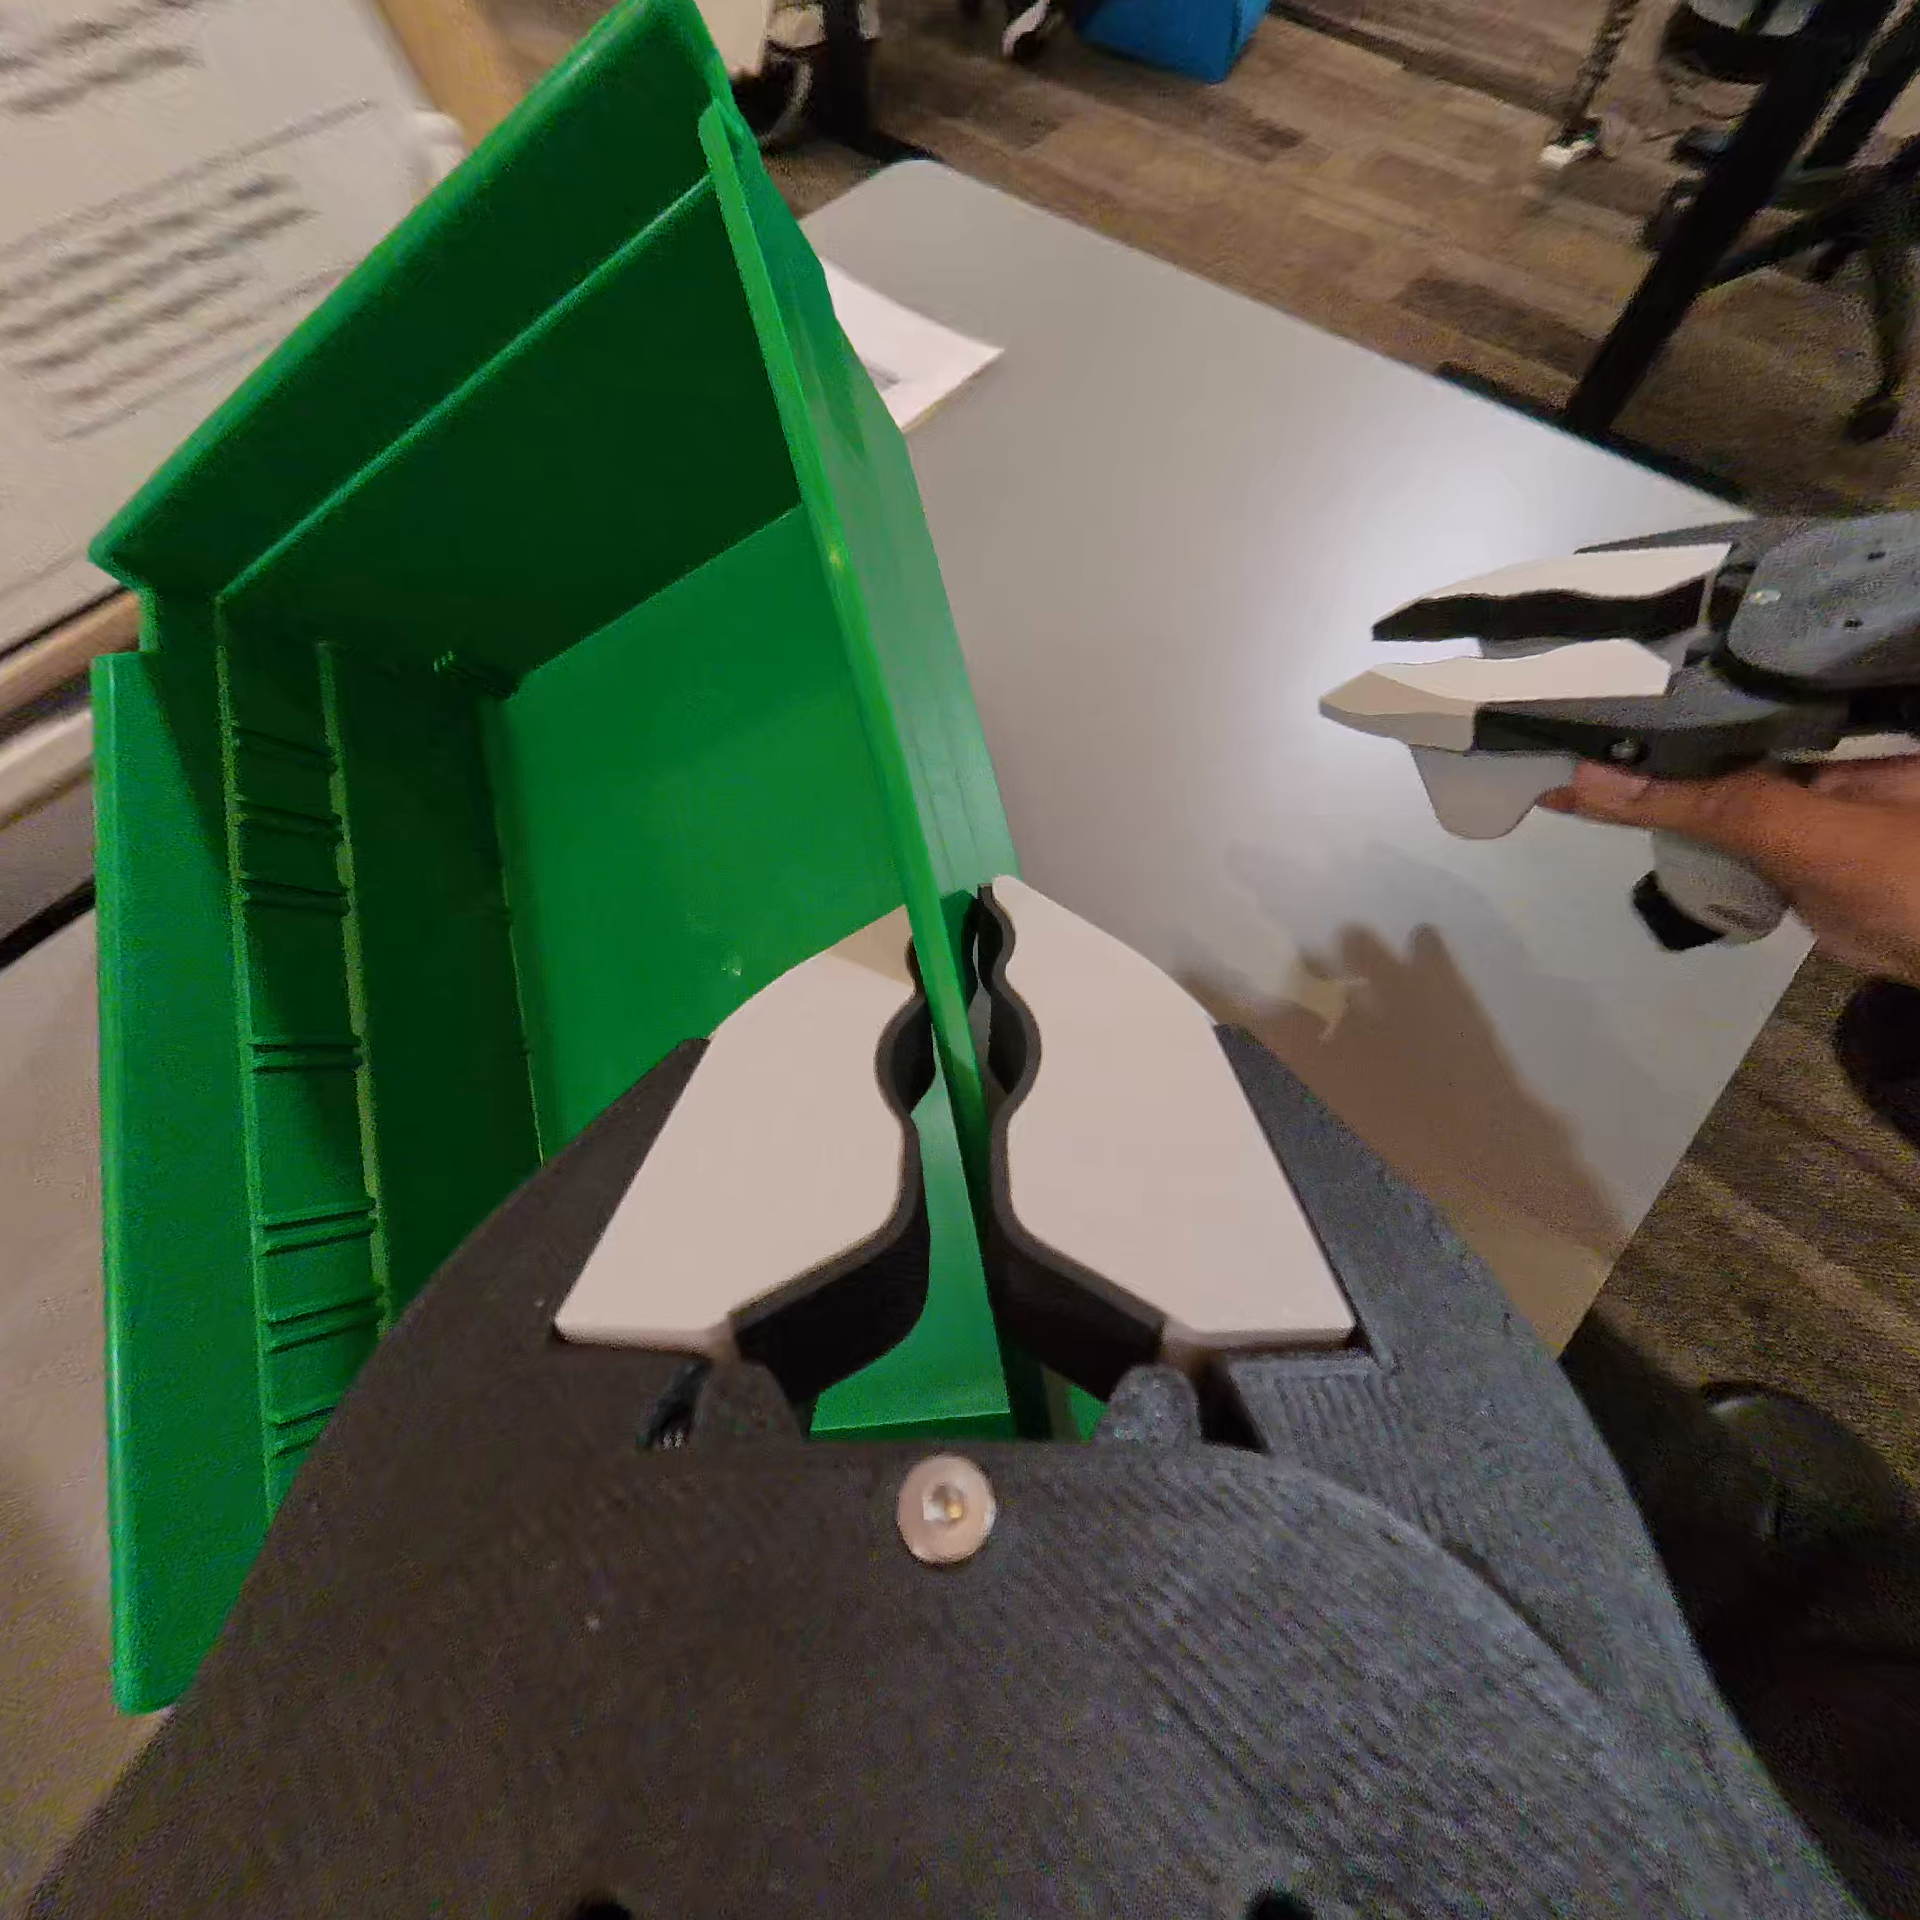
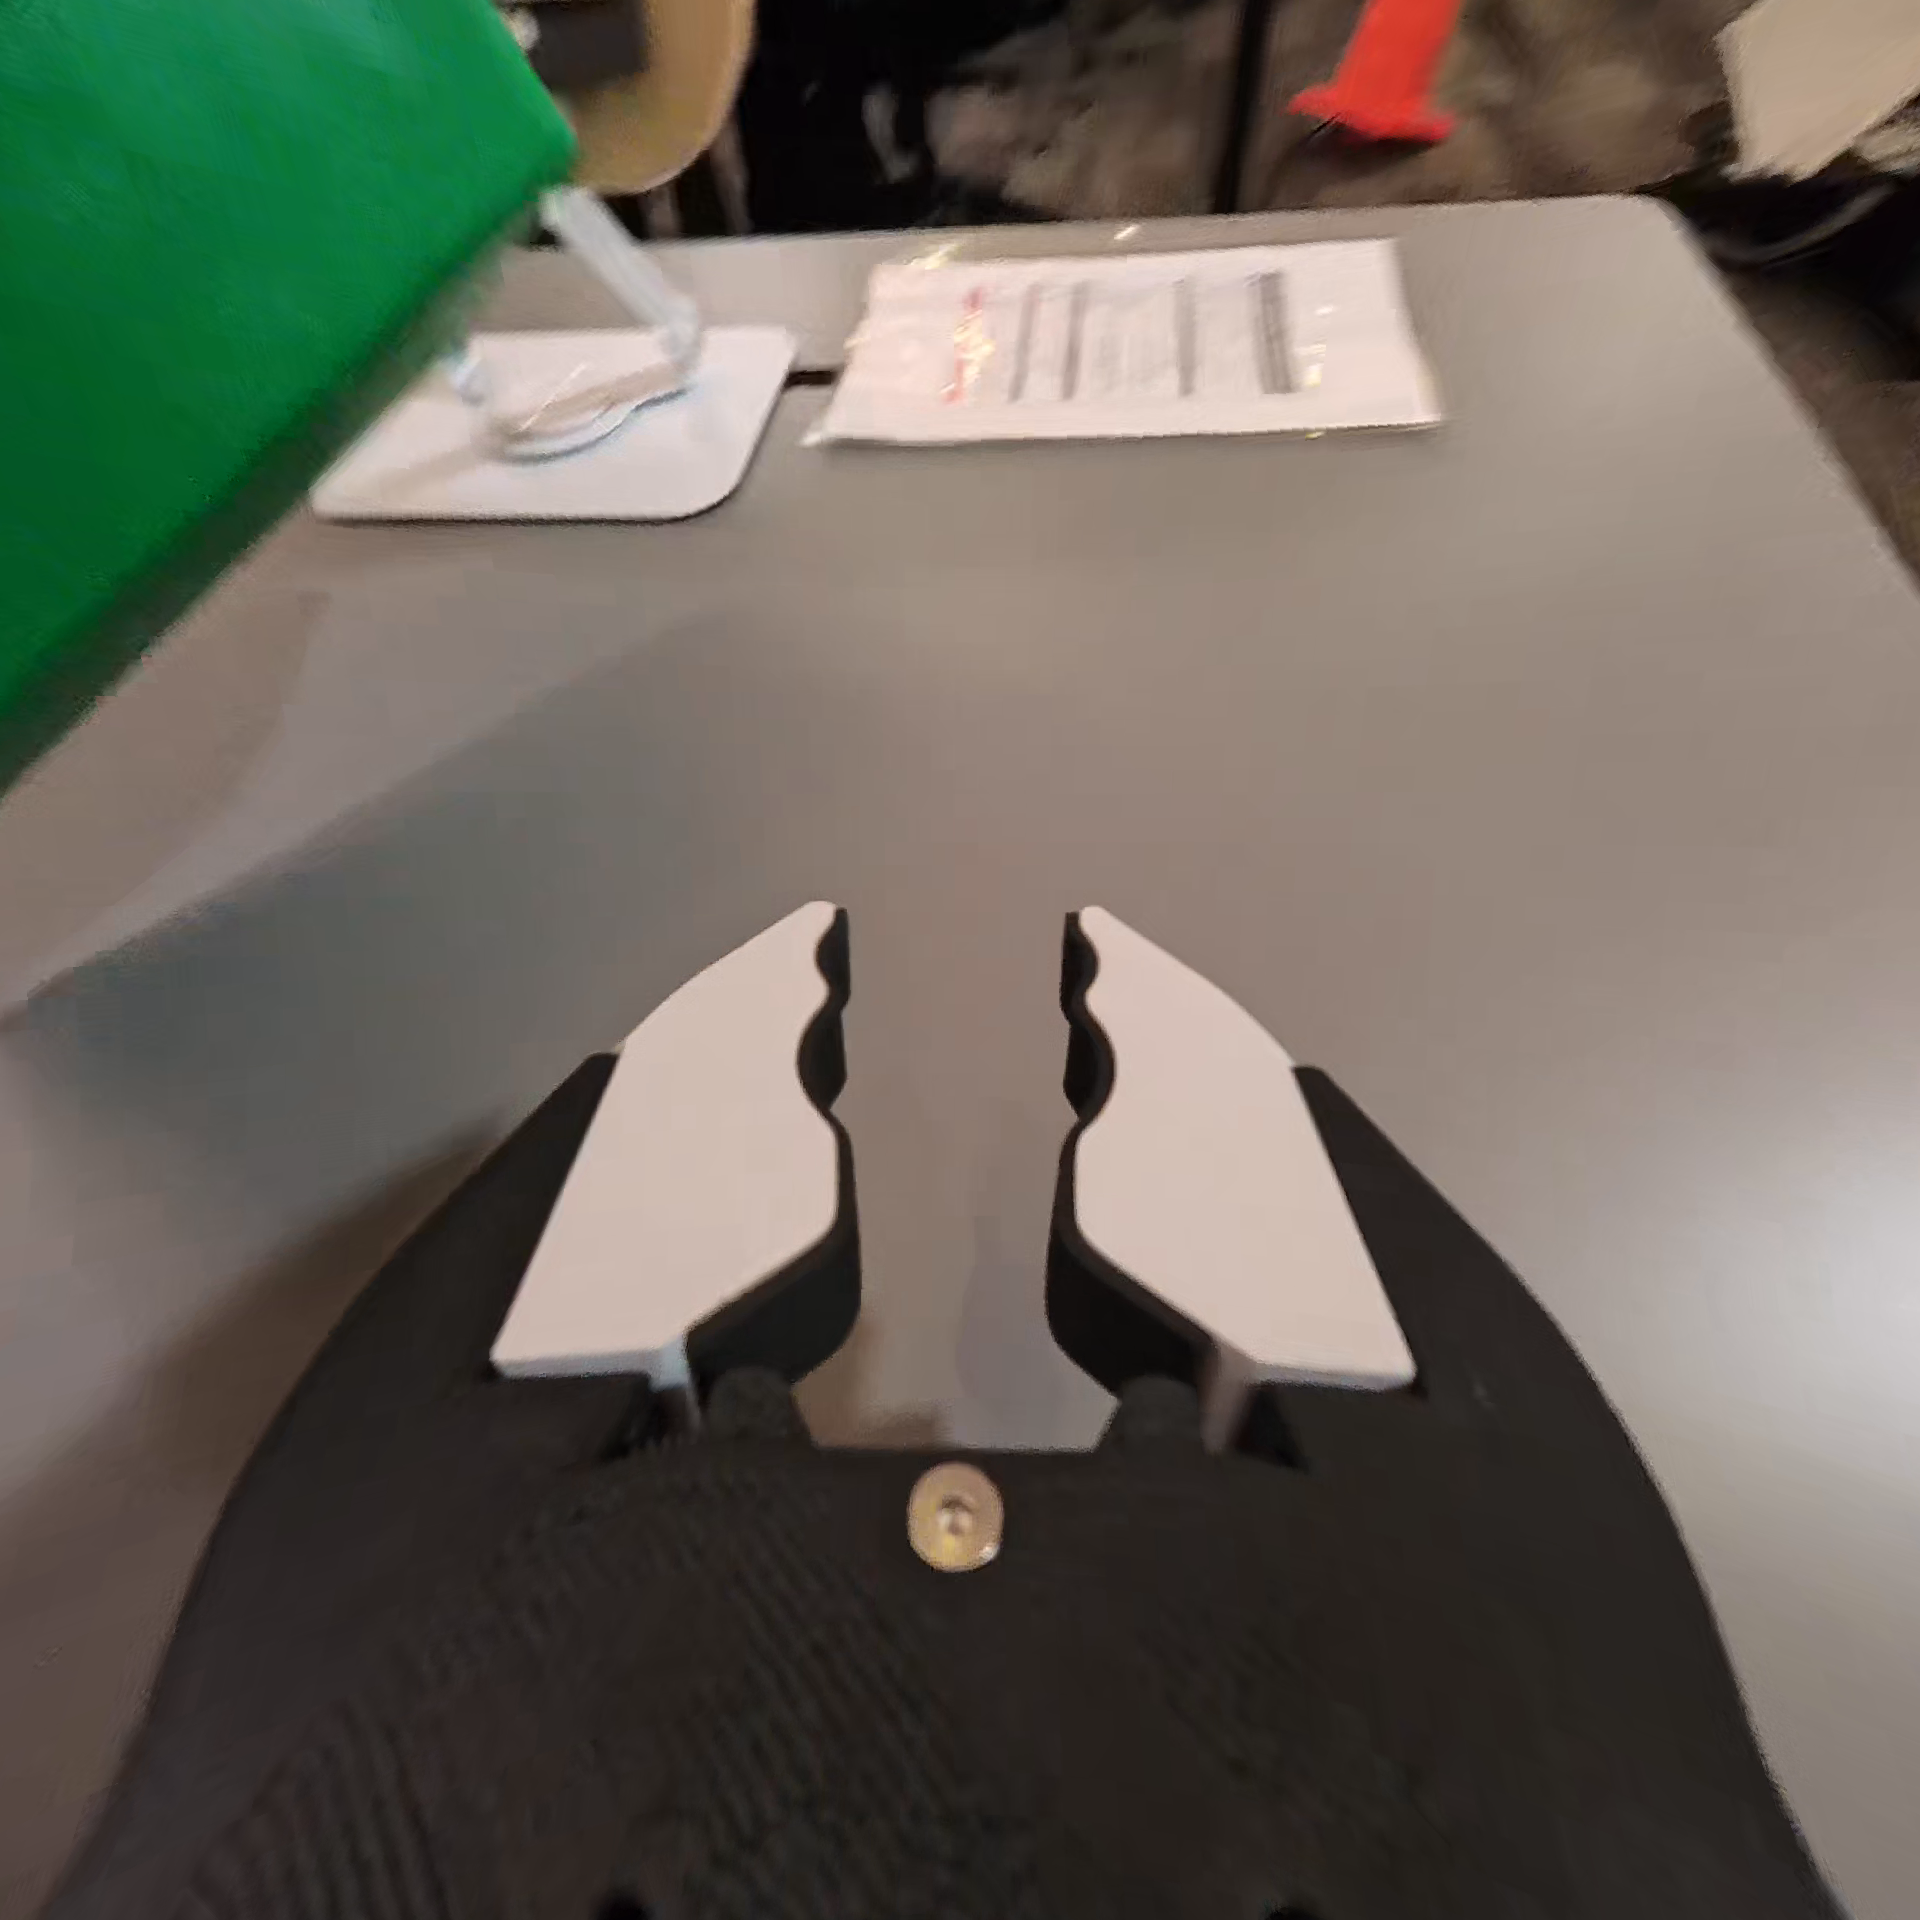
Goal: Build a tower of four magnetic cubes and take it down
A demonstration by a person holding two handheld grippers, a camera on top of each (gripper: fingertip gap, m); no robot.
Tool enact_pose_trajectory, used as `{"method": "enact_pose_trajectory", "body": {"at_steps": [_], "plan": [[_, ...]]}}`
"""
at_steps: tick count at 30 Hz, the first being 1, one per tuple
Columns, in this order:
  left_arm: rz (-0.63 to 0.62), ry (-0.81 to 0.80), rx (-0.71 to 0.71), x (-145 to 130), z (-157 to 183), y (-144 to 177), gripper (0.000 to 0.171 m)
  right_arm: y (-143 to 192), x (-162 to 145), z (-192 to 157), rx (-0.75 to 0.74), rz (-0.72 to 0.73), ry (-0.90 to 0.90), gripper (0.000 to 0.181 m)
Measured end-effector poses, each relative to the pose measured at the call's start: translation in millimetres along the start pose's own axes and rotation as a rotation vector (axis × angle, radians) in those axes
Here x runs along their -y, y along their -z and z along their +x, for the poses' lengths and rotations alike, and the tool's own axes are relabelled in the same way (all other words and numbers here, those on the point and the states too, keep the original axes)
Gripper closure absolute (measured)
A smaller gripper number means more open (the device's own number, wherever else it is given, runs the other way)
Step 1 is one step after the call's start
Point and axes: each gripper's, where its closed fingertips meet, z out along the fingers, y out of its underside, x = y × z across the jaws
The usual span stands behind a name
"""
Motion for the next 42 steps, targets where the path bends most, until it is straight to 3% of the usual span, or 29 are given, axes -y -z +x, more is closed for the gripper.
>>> {"method": "enact_pose_trajectory", "body": {"at_steps": [4,6,9,13,25,27,34,38,42], "plan": [[-0.015,-0.018,-0.107,20.8,67.9,-69.6,0.166,-1.1,-6.3,38.4,-0.026,0.080,-0.144,0.142],[-0.020,-0.073,-0.073,31.6,86.8,-98.7,0.165,-2.4,-10.6,54.1,-0.050,0.100,-0.209,0.141],[-0.044,-0.054,-0.137,40.8,120.4,-133.2,0.166,0.6,-14.4,74.9,-0.105,0.116,-0.249,0.140],[-0.083,-0.054,-0.134,43.9,151.1,-164.2,0.167,6.6,-14.6,96.9,-0.175,0.153,-0.273,0.141],[-0.109,-0.037,-0.163,45.4,188.8,-210.1,0.160,2.5,-26.6,107.0,-0.106,0.143,-0.432,0.142],[-0.126,-0.027,-0.206,42.2,198.7,-215.1,0.154,3.2,-26.9,108.3,-0.102,0.145,-0.449,0.141],[-0.066,-0.068,-0.247,50.5,207.8,-206.2,0.156,10.0,-24.1,115.6,-0.116,0.168,-0.457,0.136],[0.008,-0.050,-0.312,52.6,191.0,-170.4,0.156,24.1,-10.7,112.8,-0.074,0.202,-0.474,0.131],[0.075,0.008,-0.354,50.8,141.0,-121.7,0.150,38.9,5.0,79.8,0.018,0.217,-0.476,0.118]]}}
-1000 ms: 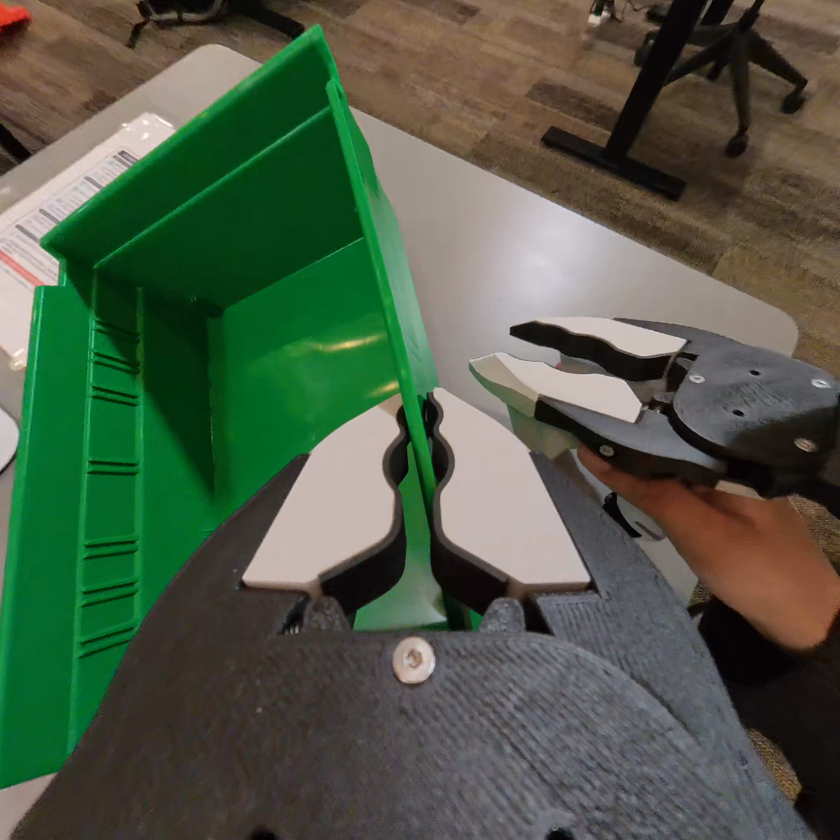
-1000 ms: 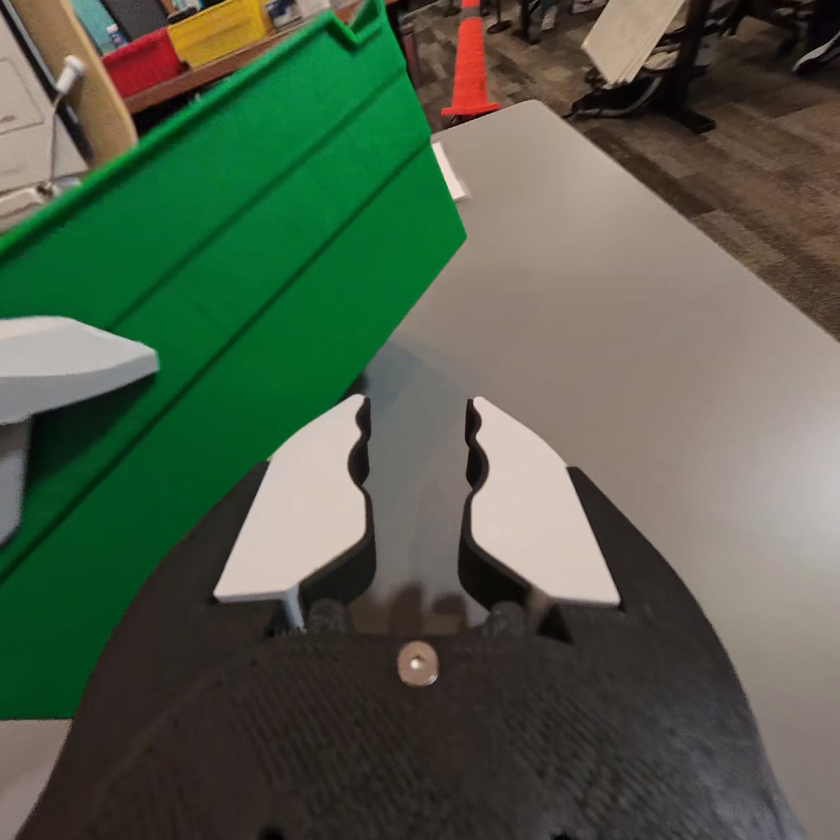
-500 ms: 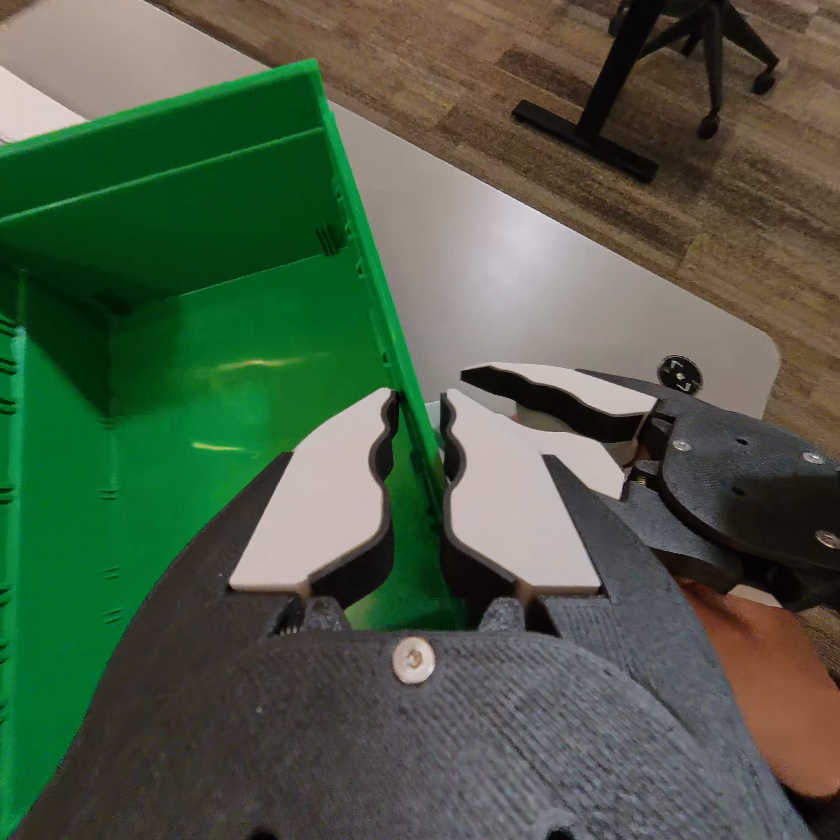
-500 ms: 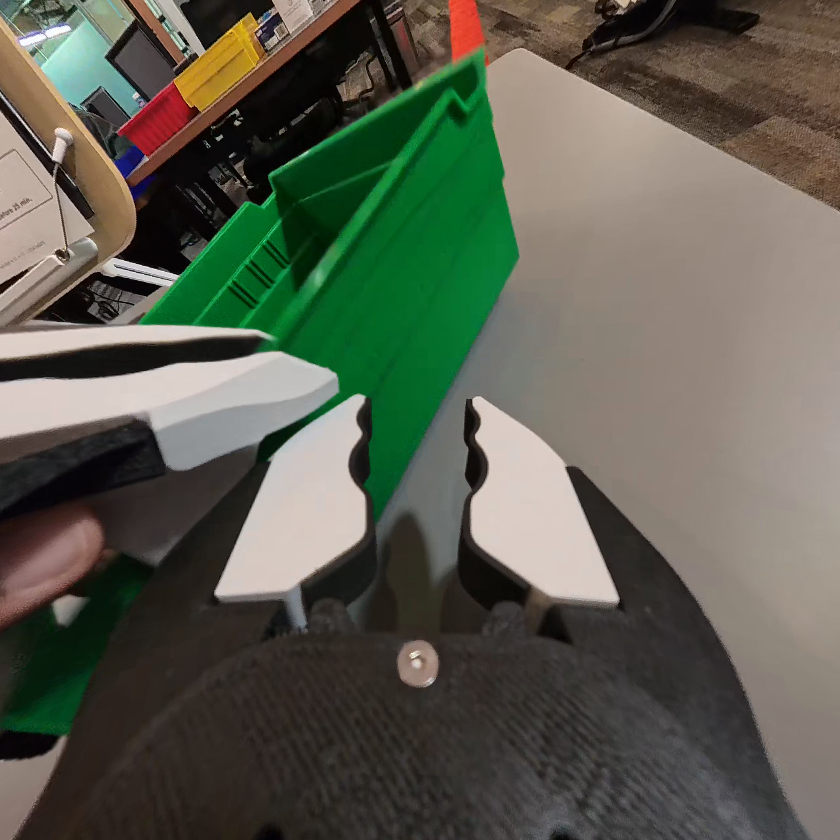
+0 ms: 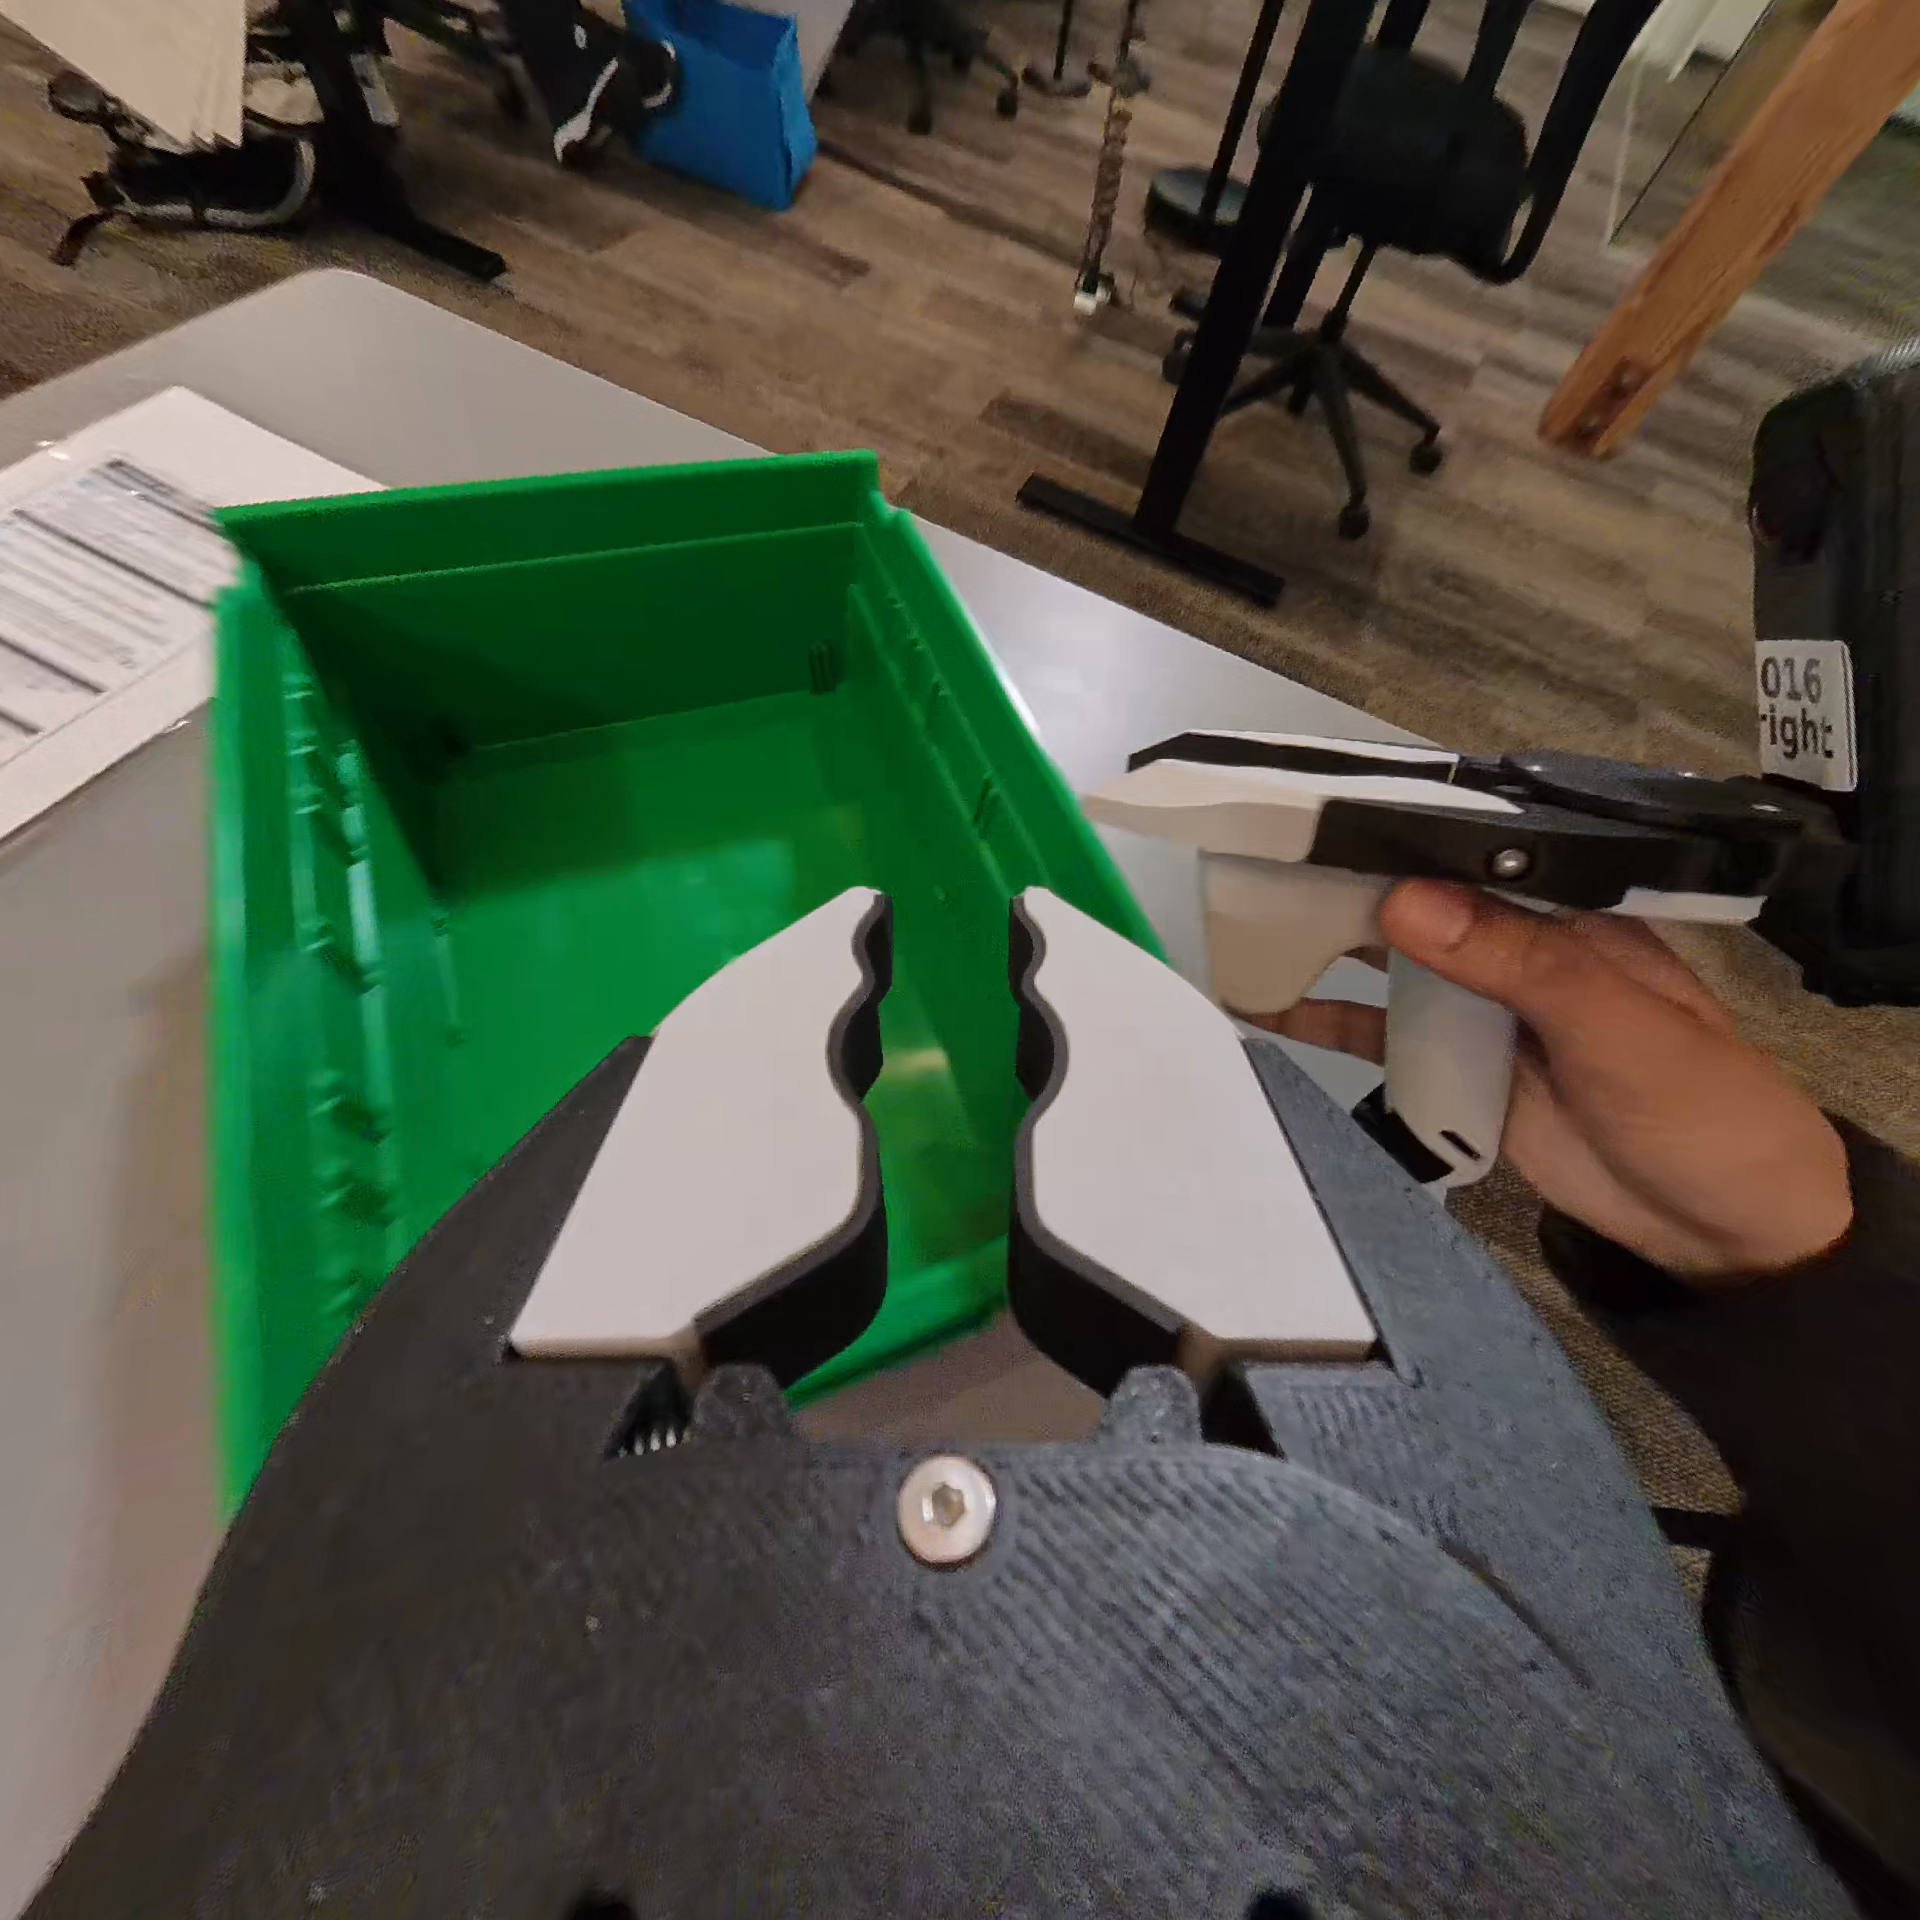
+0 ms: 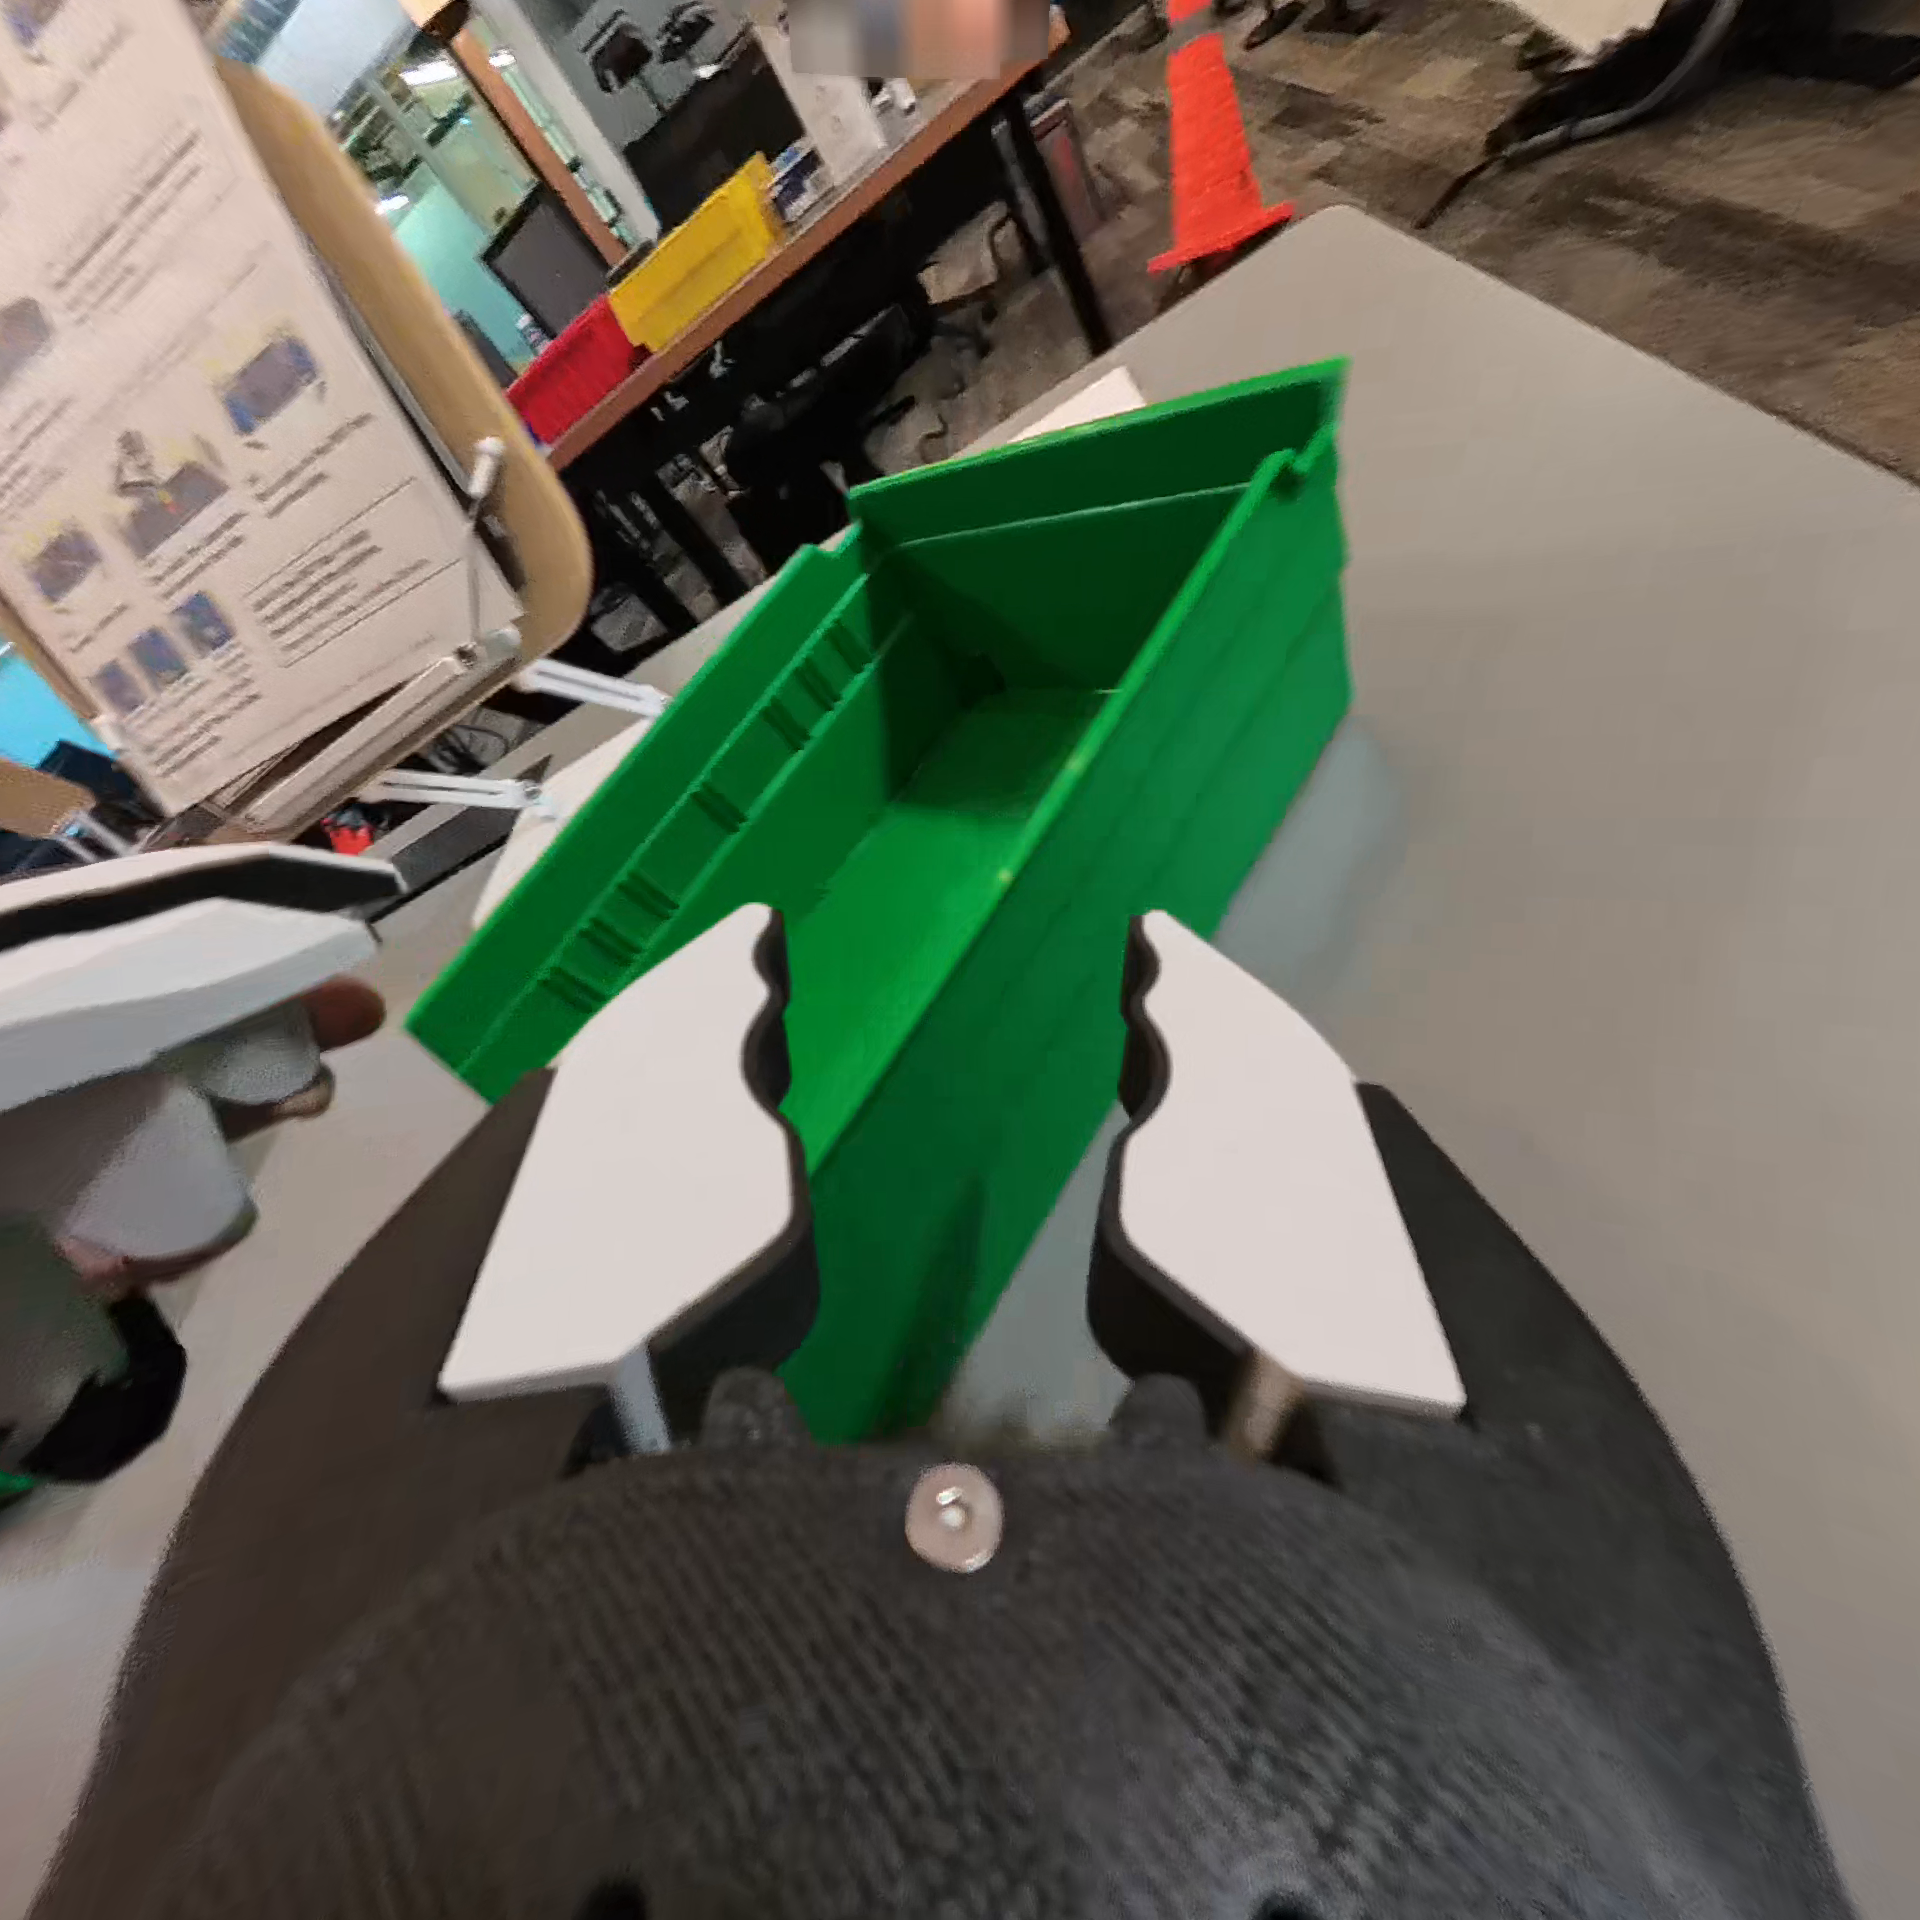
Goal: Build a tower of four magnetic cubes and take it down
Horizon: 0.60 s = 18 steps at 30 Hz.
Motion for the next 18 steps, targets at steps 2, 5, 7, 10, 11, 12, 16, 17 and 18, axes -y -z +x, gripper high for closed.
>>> {"method": "enact_pose_trajectory", "body": {"at_steps": [2,5,7,10,11,12,16,17,18], "plan": [[0.016,0.021,0.006,-6.7,-26.3,35.4,0.147,5.9,-9.1,-21.2,-0.003,-0.008,0.051,0.115],[-0.022,0.033,0.088,-36.3,-81.9,86.3,0.142,15.0,-36.1,-41.3,-0.086,-0.028,0.170,0.105],[-0.038,0.049,0.176,-63.7,-123.3,119.4,0.142,18.5,-57.8,-45.2,-0.158,-0.026,0.199,0.102],[-0.028,0.115,0.299,-110.5,-175.1,162.2,0.142,8.6,-79.3,-46.9,-0.176,-0.111,0.266,0.104],[-0.016,0.149,0.322,-125.9,-186.7,173.4,0.142,3.5,-82.2,-41.5,-0.193,-0.143,0.329,0.110],[-0.006,0.181,0.335,-140.9,-195.2,182.4,0.142,0.6,-82.3,-30.5,-0.247,-0.163,0.380,0.132],[-0.024,0.233,0.356,-191.9,-211.0,200.0,0.142,4.1,-63.3,-6.6,-0.288,-0.129,0.408,0.159],[-0.048,0.231,0.342,-198.9,-211.3,199.6,0.141,5.8,-54.6,4.5,-0.317,-0.108,0.411,0.165],[-0.053,0.229,0.340,-202.1,-212.6,198.7,0.141,6.0,-47.1,14.5,-0.322,-0.098,0.422,0.168]]}}
